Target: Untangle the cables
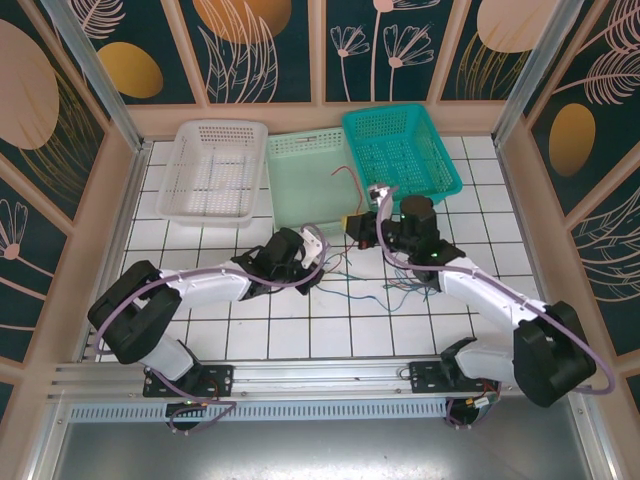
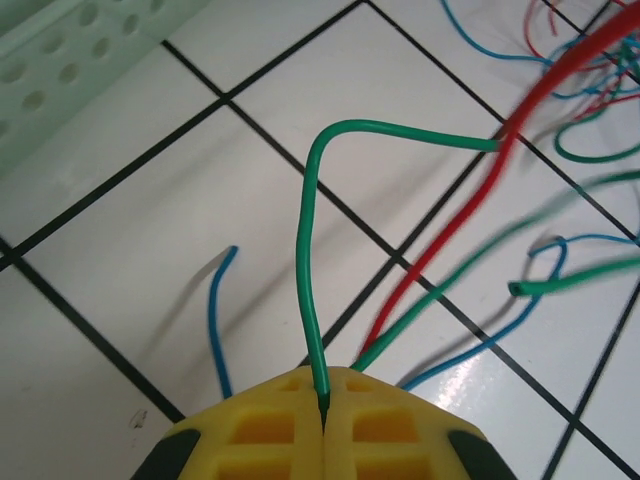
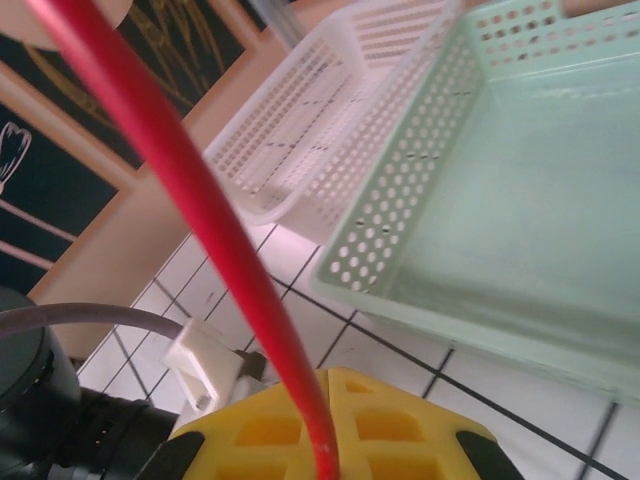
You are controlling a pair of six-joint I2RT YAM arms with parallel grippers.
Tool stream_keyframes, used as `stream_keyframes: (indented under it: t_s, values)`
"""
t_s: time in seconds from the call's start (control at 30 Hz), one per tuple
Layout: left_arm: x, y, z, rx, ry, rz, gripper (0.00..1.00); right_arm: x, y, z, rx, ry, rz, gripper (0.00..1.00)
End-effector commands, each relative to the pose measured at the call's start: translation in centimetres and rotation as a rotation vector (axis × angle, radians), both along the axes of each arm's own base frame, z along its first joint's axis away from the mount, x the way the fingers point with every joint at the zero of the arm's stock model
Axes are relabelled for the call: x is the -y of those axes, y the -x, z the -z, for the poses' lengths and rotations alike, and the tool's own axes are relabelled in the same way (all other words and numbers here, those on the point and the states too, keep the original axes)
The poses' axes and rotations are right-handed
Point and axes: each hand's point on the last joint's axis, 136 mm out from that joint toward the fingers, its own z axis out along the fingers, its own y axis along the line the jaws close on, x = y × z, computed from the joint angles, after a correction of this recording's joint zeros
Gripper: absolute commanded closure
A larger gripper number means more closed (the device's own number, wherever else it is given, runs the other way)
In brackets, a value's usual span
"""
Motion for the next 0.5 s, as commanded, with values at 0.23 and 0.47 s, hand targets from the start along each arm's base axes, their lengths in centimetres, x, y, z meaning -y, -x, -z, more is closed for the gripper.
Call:
stream_keyframes:
  t_s: [0.23,0.47]
  values:
    - [-2.1,-0.5,1.3,-0.019,-0.035,-0.149,1.00,6.8,0.2,-4.3,0.123,-0.056,0.164,1.00]
    - [-2.9,-0.2,1.6,-0.010,-0.054,-0.164,1.00,10.5,-0.1,-4.9,0.144,0.013,0.281,1.00]
